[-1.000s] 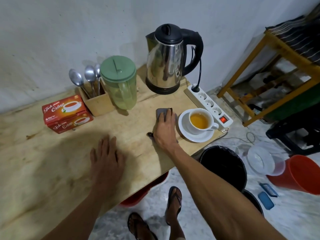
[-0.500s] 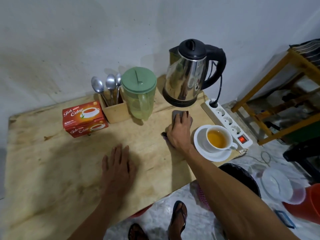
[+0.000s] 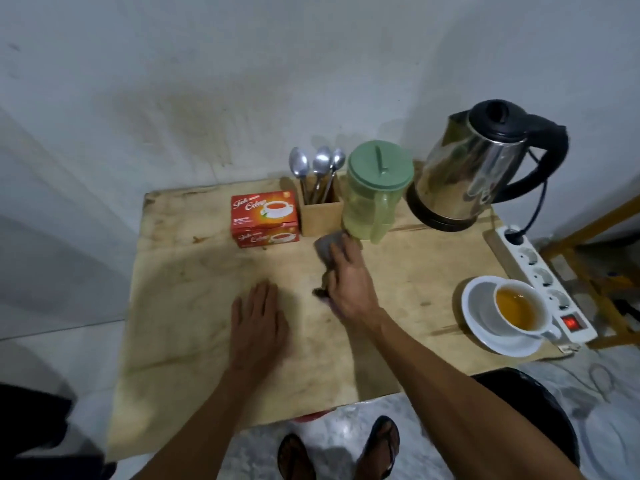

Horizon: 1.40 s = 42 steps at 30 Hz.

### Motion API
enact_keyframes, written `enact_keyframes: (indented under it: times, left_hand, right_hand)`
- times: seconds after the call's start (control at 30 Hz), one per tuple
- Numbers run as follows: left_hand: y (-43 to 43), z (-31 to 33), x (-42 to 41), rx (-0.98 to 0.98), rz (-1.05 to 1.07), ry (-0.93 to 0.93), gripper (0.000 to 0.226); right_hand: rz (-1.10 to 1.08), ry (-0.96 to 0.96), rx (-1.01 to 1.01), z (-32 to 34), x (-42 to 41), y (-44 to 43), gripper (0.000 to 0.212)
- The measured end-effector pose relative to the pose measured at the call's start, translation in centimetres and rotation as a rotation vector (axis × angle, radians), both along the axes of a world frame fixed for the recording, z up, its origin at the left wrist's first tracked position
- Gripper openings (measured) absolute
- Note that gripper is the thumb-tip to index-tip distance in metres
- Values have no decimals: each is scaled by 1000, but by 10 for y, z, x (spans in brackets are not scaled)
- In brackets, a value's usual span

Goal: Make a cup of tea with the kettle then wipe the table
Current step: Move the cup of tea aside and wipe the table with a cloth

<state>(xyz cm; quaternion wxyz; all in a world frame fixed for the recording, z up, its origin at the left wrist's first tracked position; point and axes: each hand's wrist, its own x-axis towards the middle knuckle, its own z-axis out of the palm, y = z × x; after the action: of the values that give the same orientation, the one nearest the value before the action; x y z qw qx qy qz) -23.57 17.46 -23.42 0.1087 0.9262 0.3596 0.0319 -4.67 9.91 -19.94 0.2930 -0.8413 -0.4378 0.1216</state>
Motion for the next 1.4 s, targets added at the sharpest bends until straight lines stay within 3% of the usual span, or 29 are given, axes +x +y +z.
enact_keyframes:
  times: [0.07, 0.13, 0.27, 0.33, 0.5, 0.73, 0.8, 0.97, 1.1, 1.4]
  left_hand:
    - [6, -7, -11, 84, -11, -44, 54]
    - [4, -3, -14, 44, -9, -12, 54]
    - [2, -2, -12, 49, 8, -8, 55]
    - [4, -1, -13, 44, 17, -25, 55]
    - [3, 4, -12, -12, 19, -31, 54]
    - [4, 1, -16, -2, 24, -10, 59]
    - [5, 2, -16, -4, 36, -35, 56]
    - [4, 3, -15, 3, 39, -51, 54]
    - [7, 2, -16, -13, 32, -43, 54]
    - [16, -3, -16, 10, 6, 3, 53]
  right_hand:
    - [-117, -17, -65, 0, 6, 17, 58]
    - [-115, -9, -129, -7, -2, 28, 62]
    - [173, -59, -112, -12, -41, 25, 46]
    - [233, -42, -59, -7, -46, 26, 47]
    - [-102, 64, -4, -6, -35, 43, 49]
    - [379, 61, -131, 1, -55, 44, 51]
    - [309, 54, -88, 10, -46, 29, 49]
    - [-130, -41, -67, 8, -1, -36, 49]
    - [-221, -91, -152, -16, -7, -45, 63]
    - [235, -51, -44, -22, -95, -31, 55]
